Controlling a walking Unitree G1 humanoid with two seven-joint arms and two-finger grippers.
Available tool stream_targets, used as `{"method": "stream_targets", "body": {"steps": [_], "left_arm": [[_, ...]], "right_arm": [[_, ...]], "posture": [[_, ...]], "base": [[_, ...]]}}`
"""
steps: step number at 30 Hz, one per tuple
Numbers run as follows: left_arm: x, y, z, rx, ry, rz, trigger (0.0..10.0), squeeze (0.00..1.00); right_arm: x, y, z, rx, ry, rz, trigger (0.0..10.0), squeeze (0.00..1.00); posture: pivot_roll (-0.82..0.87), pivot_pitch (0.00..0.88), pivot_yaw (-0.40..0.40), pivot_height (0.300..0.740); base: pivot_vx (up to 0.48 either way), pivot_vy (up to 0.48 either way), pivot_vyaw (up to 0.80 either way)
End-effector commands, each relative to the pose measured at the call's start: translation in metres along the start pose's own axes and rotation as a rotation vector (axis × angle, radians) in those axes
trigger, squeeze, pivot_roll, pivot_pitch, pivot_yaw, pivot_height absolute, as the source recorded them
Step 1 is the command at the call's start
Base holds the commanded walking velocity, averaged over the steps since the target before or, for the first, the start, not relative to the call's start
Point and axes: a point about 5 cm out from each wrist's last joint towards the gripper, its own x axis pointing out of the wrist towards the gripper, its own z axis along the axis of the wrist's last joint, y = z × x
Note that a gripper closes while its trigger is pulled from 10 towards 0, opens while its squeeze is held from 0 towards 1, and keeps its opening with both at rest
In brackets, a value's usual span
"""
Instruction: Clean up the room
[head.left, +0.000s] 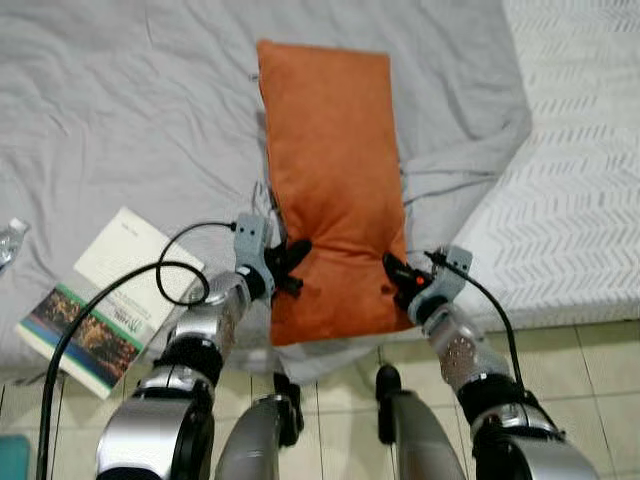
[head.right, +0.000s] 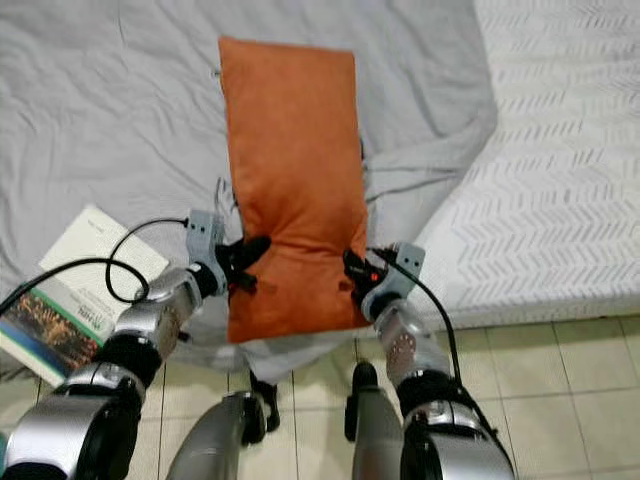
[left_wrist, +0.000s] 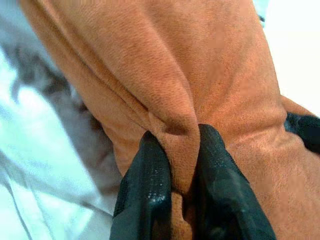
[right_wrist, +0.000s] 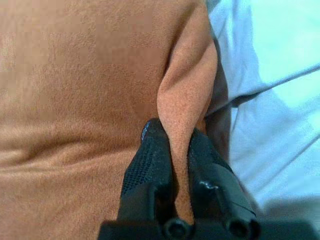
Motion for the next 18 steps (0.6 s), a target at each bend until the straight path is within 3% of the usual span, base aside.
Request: {"method": "stream_targets", "body": {"steps": [1,3,6,10,15,18], "left_arm": [[-0.007,0.011,0.012,0.094,-0.035,0.022,0.0,0.00],[-0.006,0.012,0.019,0.111,-0.057,0.022,0.0,0.00],[-0.005,0.012,0.050,0.254,-0.133,-0.012,0.0,0.00],[-0.006,0.014,0.067,0.326,-0.171,-0.016,0.0,0.00],[-0.012,0.014,0.067,0.391,-0.187,-0.014,0.0,0.00],[-0.015,0.013,0.061,0.383,-0.192,-0.002,0.0,0.00]], "right_arm": [[-0.007,-0.011,-0.008,-0.024,0.021,-0.080,0.0,0.00],[-0.006,-0.011,-0.002,-0.029,-0.003,-0.089,0.0,0.00],[-0.009,-0.010,0.030,-0.053,-0.151,-0.134,0.0,0.00],[-0.015,-0.008,0.060,-0.117,-0.274,-0.162,0.0,0.00],[-0.026,-0.003,0.077,-0.189,-0.369,-0.171,0.0,0.00],[-0.034,-0.005,0.077,-0.203,-0.384,-0.194,0.0,0.00]], "posture": [[-0.06,0.209,0.060,0.740],[-0.06,0.209,0.060,0.740],[-0.08,0.082,0.066,0.740],[-0.11,0.000,0.075,0.740],[-0.13,0.000,0.084,0.740],[-0.14,0.000,0.084,0.740]], "base": [[0.000,0.000,0.00],[0.000,0.000,0.00],[0.000,0.000,0.00],[0.000,0.000,0.00],[0.000,0.000,0.00],[0.000,0.000,0.00]]}}
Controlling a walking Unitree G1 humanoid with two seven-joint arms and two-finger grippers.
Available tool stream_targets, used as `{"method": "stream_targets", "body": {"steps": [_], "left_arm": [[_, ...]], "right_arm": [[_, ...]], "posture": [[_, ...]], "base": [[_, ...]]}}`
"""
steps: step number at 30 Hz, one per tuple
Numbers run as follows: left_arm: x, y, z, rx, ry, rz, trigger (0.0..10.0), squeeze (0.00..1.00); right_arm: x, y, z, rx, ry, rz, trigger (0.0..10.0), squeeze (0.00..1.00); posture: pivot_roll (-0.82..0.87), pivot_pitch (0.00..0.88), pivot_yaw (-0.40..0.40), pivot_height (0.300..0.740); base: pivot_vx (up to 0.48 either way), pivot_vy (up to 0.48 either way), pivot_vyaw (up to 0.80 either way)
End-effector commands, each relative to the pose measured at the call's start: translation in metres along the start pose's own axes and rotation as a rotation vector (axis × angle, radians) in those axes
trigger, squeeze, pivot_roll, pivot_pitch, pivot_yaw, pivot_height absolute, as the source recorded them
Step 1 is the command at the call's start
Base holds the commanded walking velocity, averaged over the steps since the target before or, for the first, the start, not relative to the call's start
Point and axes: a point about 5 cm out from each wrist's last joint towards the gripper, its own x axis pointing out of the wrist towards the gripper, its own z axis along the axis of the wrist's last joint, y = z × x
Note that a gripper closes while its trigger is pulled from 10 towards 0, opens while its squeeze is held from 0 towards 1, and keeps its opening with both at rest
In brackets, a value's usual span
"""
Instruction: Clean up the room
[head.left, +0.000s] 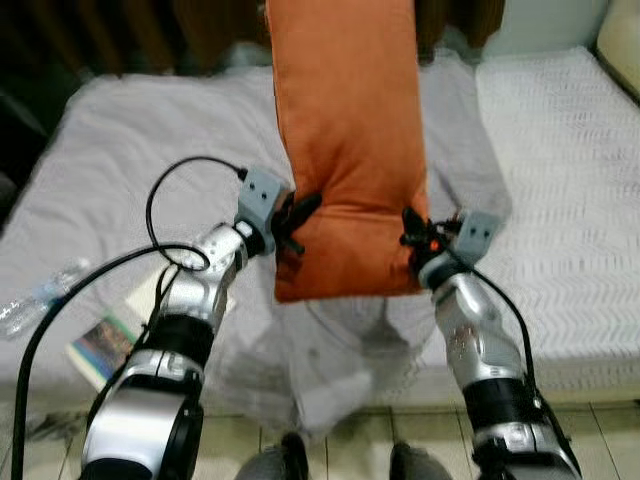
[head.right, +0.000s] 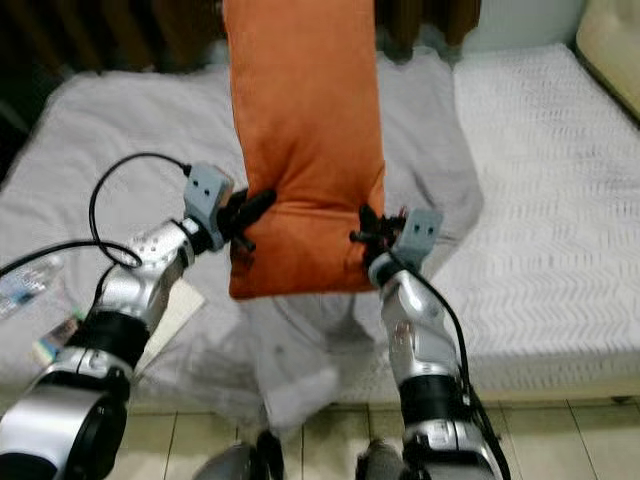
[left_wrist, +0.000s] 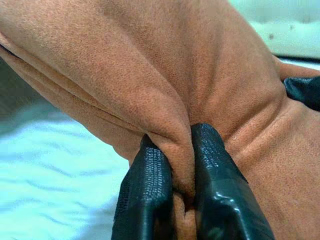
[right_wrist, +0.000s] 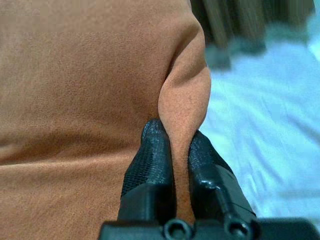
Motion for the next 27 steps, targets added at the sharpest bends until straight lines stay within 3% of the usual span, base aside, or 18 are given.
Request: {"method": "stream_targets", "body": {"steps": [1,9,14,15,16,17,22,27], "left_arm": [[-0.026,0.013,-0.013,0.035,0.020,0.088,0.0,0.00],[-0.054,-0.031,-0.045,-0.034,0.014,0.120,0.0,0.00],[-0.051,-0.045,-0.049,-0.036,0.019,0.079,0.0,0.00],[-0.047,-0.048,-0.049,-0.030,0.026,0.069,4.7,0.00],[-0.047,-0.048,-0.049,-0.030,0.026,0.069,4.7,0.00],[-0.045,-0.049,-0.050,-0.037,0.045,0.077,10.0,0.00],[-0.045,-0.049,-0.058,-0.089,0.076,0.115,10.0,0.00],[-0.049,-0.060,-0.071,-0.147,0.105,0.122,10.0,0.00]], "right_arm": [[-0.021,-0.033,0.015,-0.067,-0.075,-0.175,0.0,0.00],[-0.090,-0.056,0.008,-0.215,-0.082,-0.316,0.0,0.00],[-0.096,-0.057,0.002,-0.243,-0.034,-0.299,0.0,0.00],[-0.092,-0.054,-0.005,-0.249,-0.001,-0.272,0.0,0.00],[-0.092,-0.054,-0.005,-0.249,-0.001,-0.272,0.0,0.00],[-0.088,-0.050,-0.011,-0.241,0.034,-0.244,10.0,0.00],[-0.079,-0.044,-0.022,-0.267,0.087,-0.187,10.0,0.00],[-0.076,-0.047,-0.027,-0.296,0.117,-0.161,10.0,0.00]], "posture": [[-0.14,0.000,0.079,0.740],[-0.13,0.000,0.031,0.740],[-0.13,0.000,0.026,0.740],[-0.13,0.000,0.027,0.740],[-0.13,0.000,0.027,0.740],[-0.13,0.000,0.027,0.740],[-0.15,0.000,0.049,0.740],[-0.15,0.000,0.046,0.740]], "base": [[0.000,0.000,0.00],[0.000,0.000,0.00],[0.000,0.000,0.00],[0.000,0.000,0.00],[0.000,0.000,0.00],[0.000,0.000,0.00],[0.138,-0.132,0.00],[0.346,-0.329,0.00]]}}
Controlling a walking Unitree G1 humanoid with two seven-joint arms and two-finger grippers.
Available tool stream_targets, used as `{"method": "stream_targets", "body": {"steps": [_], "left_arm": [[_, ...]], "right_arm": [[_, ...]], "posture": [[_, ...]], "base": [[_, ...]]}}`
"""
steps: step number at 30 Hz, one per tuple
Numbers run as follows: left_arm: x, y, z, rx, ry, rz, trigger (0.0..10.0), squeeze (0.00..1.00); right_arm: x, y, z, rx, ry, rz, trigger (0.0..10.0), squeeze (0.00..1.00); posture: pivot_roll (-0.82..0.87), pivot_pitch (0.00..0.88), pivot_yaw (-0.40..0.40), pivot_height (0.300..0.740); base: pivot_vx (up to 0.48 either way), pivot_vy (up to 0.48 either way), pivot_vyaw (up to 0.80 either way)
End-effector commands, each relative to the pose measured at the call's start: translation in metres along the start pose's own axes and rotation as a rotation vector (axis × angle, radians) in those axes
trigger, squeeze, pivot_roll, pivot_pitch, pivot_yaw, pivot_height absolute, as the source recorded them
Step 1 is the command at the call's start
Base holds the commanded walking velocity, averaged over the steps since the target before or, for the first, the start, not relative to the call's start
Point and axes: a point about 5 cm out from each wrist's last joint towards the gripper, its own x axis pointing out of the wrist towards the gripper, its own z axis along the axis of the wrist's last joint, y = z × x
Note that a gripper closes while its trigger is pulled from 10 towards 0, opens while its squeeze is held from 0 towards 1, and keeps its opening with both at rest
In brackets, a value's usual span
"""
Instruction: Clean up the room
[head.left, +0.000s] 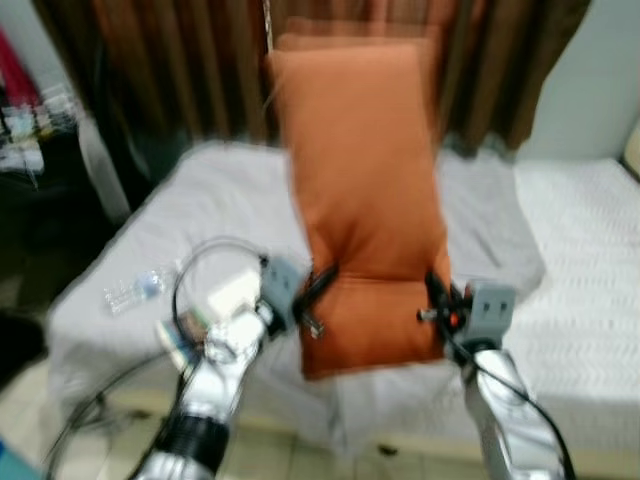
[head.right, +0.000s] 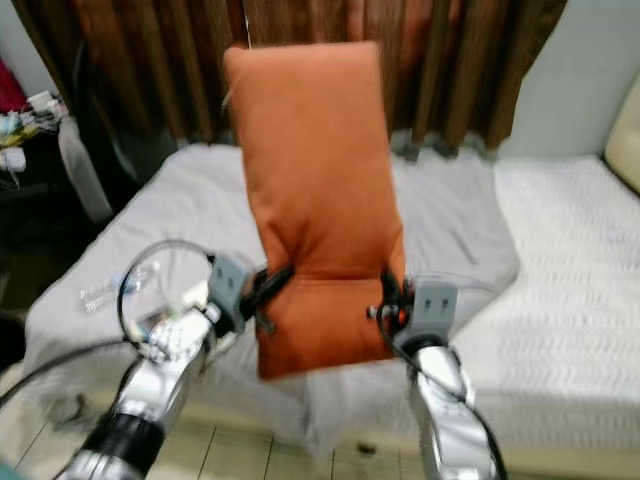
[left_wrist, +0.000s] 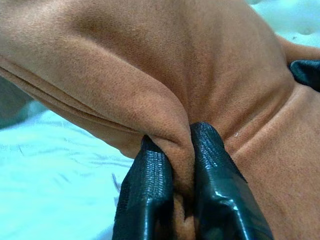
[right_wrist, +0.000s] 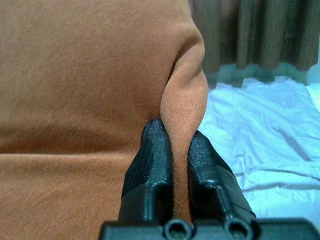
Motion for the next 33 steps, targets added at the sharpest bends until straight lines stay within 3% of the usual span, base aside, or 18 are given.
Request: {"method": "stream_targets", "body": {"steps": [1,7,14,20,33], "left_arm": [[-0.011,0.019,-0.002,-0.007,0.002,0.108,10.0,0.00],[-0.015,0.008,-0.017,-0.029,0.035,0.131,10.0,0.00],[-0.006,-0.002,-0.015,-0.043,0.021,0.084,10.0,0.00],[-0.010,0.000,-0.018,-0.049,0.019,0.111,10.0,0.00],[-0.005,0.002,-0.015,-0.035,0.014,0.098,10.0,0.00]], "right_arm": [[-0.002,-0.025,0.008,-0.043,-0.028,-0.098,10.0,0.00],[-0.021,-0.028,-0.016,-0.013,0.057,-0.112,10.0,0.00],[-0.011,-0.030,-0.014,-0.022,0.042,-0.106,10.0,0.00],[-0.017,-0.033,-0.022,-0.002,0.075,-0.089,10.0,0.00],[-0.011,-0.031,-0.021,-0.010,0.080,-0.068,10.0,0.00]], "posture": [[-0.15,0.000,0.035,0.740],[-0.14,0.000,0.020,0.740],[-0.15,0.000,0.038,0.740],[-0.15,0.000,0.022,0.740],[-0.15,0.000,0.024,0.740]], "base": [[0.349,-0.326,0.00],[0.348,-0.327,0.00],[0.346,-0.328,0.00],[0.343,-0.332,0.00],[0.344,-0.331,0.00]]}}
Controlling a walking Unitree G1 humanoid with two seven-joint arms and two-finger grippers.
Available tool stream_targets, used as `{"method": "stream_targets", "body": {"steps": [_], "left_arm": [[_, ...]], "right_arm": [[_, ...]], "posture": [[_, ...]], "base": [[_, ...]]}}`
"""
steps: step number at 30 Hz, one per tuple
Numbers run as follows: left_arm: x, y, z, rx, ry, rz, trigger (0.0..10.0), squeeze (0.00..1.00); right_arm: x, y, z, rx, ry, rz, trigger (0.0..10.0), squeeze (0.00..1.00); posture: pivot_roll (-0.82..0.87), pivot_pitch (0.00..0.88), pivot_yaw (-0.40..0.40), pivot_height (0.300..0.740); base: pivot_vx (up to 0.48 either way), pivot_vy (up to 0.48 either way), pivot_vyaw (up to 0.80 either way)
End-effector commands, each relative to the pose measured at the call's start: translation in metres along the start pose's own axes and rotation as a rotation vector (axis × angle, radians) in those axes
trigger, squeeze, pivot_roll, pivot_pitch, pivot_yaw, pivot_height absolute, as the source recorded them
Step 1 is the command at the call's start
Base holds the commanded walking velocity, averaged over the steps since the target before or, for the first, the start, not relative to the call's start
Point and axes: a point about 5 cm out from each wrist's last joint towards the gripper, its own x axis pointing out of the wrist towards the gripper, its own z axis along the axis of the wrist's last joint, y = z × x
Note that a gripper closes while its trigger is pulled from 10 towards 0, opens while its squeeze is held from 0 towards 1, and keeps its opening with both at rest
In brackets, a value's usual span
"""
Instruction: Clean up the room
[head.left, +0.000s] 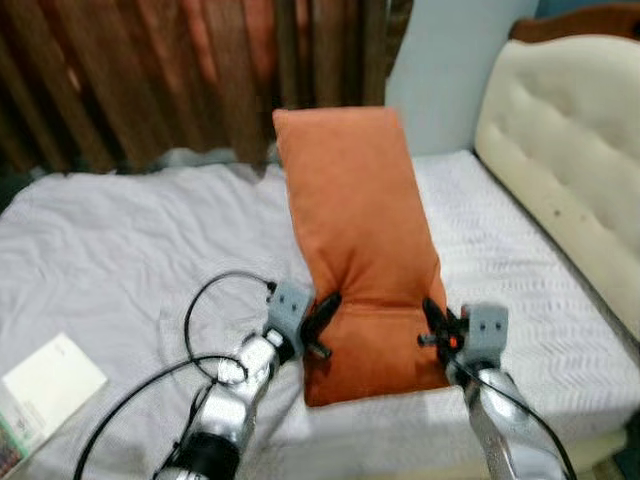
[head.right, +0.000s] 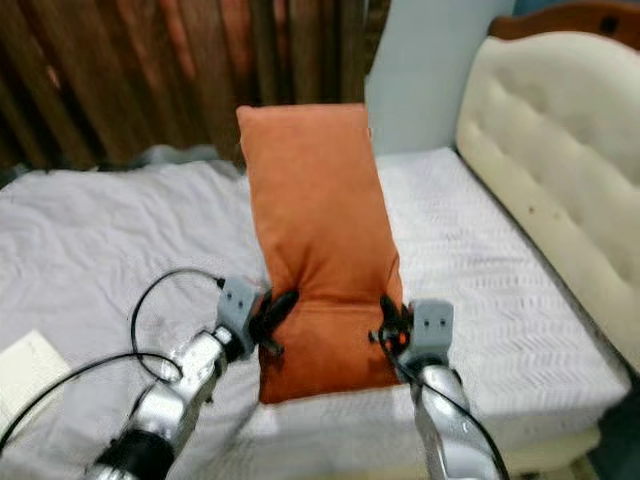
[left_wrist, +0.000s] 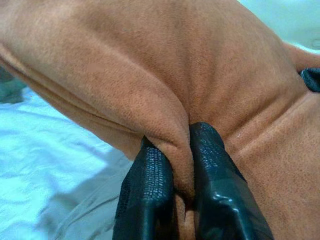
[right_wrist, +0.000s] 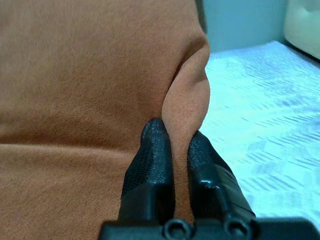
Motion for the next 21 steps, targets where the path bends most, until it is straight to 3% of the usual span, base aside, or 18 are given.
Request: {"method": "stream_targets", "body": {"steps": [1,17,21], "left_arm": [[-0.0048,0.0223,0.0123,0.038,-0.053,0.075,10.0,0.00],[-0.0013,0.0128,0.0090,0.047,-0.043,0.021,10.0,0.00],[-0.0017,0.0129,0.0084,0.060,-0.039,0.012,10.0,0.00]], "right_arm": [[-0.0013,-0.0187,0.0080,-0.011,-0.032,-0.084,10.0,0.00],[-0.0046,-0.0194,0.0036,-0.011,-0.019,-0.081,10.0,0.00],[-0.0051,-0.0190,0.0028,-0.009,-0.017,-0.082,10.0,0.00]], "posture": [[-0.15,0.000,0.024,0.740],[-0.17,0.000,0.032,0.740],[-0.17,0.000,0.033,0.740]], "base": [[0.345,-0.330,0.00],[0.326,-0.348,0.00],[0.065,-0.410,0.00]]}}
